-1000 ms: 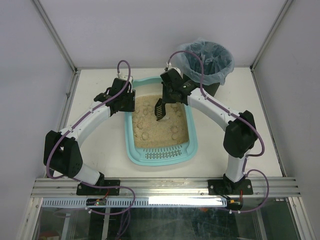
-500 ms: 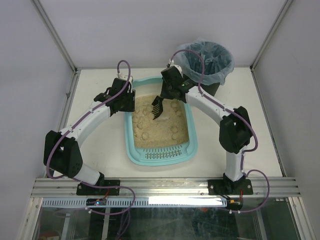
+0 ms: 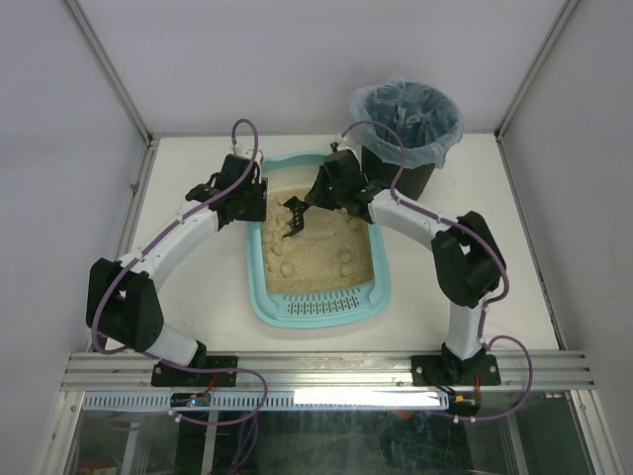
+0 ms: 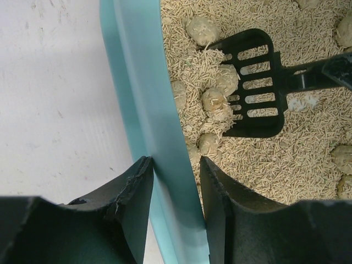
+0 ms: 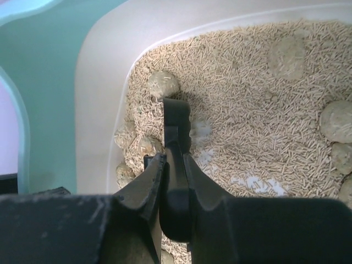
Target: Clean the litter box
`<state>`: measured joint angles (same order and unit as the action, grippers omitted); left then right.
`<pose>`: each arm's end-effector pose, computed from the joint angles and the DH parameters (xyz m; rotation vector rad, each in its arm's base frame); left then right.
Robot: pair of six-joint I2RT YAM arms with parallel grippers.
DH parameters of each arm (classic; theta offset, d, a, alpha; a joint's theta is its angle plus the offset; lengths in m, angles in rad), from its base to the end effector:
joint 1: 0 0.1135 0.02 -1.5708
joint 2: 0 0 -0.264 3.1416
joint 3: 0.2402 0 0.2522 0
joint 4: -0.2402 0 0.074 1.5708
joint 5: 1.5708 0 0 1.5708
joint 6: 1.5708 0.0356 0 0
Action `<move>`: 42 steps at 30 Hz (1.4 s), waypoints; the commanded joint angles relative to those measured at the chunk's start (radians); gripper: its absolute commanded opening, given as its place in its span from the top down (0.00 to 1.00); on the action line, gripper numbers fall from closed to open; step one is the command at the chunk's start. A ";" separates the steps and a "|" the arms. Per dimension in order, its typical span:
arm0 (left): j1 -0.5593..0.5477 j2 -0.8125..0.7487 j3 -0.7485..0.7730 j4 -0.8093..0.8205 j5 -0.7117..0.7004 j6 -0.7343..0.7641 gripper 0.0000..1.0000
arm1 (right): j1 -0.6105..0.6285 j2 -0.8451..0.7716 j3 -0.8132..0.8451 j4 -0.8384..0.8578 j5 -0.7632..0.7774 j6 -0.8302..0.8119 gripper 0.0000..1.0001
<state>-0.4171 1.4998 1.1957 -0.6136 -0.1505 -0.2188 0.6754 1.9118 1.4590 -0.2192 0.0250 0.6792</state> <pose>0.2941 -0.1245 0.2740 0.1821 2.4691 -0.0848 0.3444 0.2748 0.2409 0.0186 2.3379 0.6839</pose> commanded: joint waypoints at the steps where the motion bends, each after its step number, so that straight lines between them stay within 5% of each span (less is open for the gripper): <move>1: 0.006 0.005 0.004 0.034 0.033 0.018 0.61 | 0.041 -0.035 -0.123 -0.057 -0.092 0.008 1.00; 42: 0.006 0.003 0.004 0.034 0.042 0.018 0.62 | -0.105 -0.890 -1.019 0.718 -0.047 0.482 1.00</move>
<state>-0.4168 1.5009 1.1957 -0.6132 -0.1493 -0.2188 0.5743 1.0687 0.4561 0.3180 -0.0162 1.0744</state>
